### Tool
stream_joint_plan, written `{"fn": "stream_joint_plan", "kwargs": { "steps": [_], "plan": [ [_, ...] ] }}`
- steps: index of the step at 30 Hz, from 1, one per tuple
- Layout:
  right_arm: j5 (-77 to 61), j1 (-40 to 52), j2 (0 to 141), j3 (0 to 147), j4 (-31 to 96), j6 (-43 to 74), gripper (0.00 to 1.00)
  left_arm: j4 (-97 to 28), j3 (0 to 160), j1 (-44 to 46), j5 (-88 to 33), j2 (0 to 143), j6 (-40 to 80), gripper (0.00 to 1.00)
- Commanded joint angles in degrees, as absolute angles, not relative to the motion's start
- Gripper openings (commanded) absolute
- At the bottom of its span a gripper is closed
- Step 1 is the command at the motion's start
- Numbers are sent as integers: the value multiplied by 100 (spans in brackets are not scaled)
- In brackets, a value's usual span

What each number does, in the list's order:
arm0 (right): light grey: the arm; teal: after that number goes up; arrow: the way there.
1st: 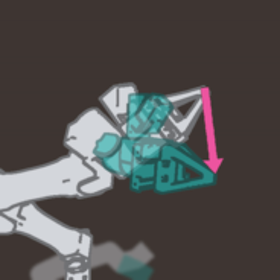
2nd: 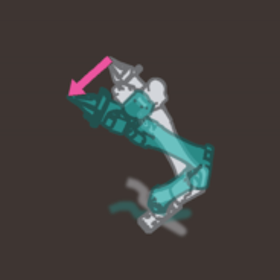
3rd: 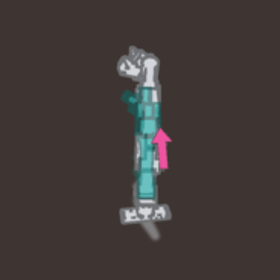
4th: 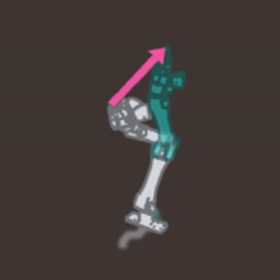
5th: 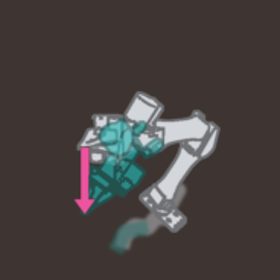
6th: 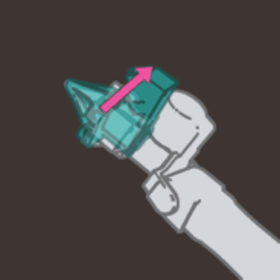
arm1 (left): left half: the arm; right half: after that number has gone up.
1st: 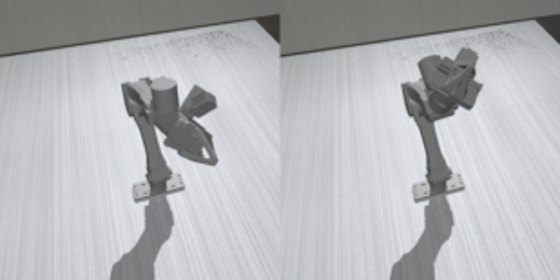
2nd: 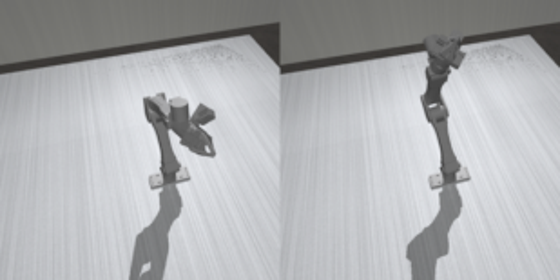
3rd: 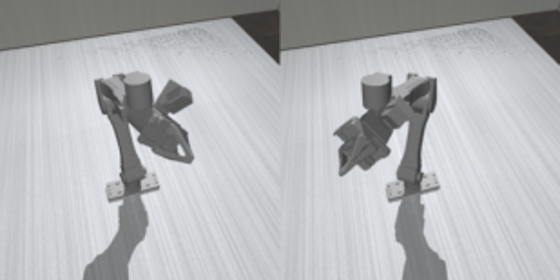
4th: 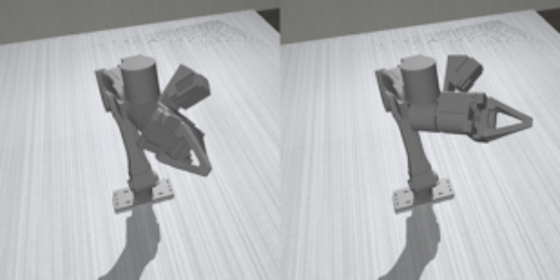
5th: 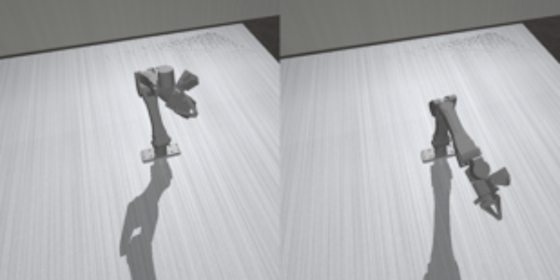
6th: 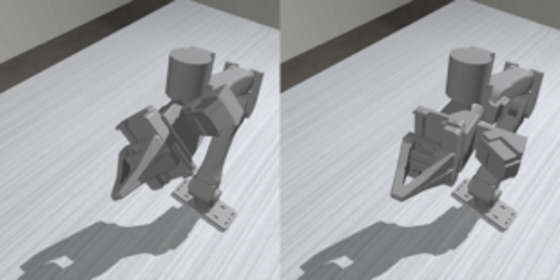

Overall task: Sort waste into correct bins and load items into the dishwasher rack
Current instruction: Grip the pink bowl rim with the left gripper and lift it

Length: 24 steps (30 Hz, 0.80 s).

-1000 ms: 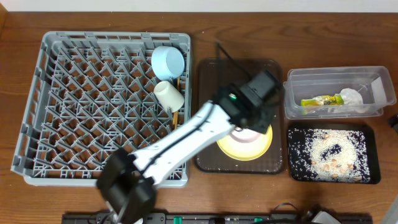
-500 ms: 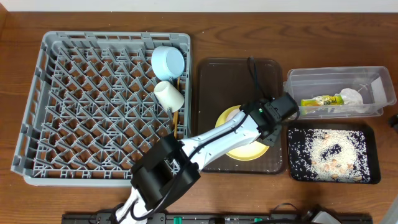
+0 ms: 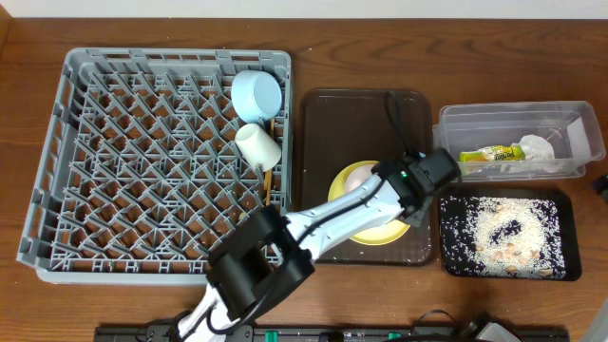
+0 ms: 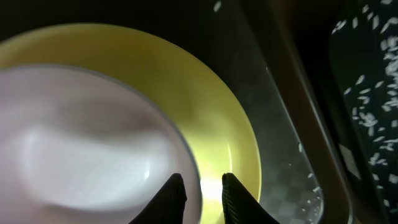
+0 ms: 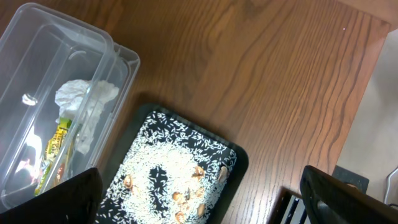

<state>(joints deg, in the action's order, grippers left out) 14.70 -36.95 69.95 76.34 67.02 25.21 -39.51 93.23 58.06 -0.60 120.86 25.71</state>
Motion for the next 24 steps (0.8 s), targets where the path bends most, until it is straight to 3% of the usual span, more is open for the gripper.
{"fn": "stream_joint_plan", "kwargs": {
  "steps": [1, 5, 8, 14, 20, 24],
  "plan": [
    [1494, -3758, 6976, 7655, 6709, 2521, 99, -3957, 9295, 5898, 408, 12370, 2580, 24],
    [1494, -3758, 6976, 7655, 6709, 2521, 99, -3997, 9297, 5894, 683, 12350, 2580, 19],
    [1494, -3758, 6976, 7655, 6709, 2521, 99, -4005, 9301, 5876, 711, 12193, 2576, 8],
    [1494, -3758, 6976, 7655, 6709, 2519, 99, -4303, 9378, 5787, 582, 11362, 2580, 6],
    [1494, -3758, 6976, 7655, 6709, 2521, 99, -4348, 9378, 5105, -801, 9835, 2657, 6],
    [1492, -3758, 6976, 7655, 6709, 2521, 99, -4567, 9378, 4097, -1988, 8930, 2836, 6]
  ]
}}
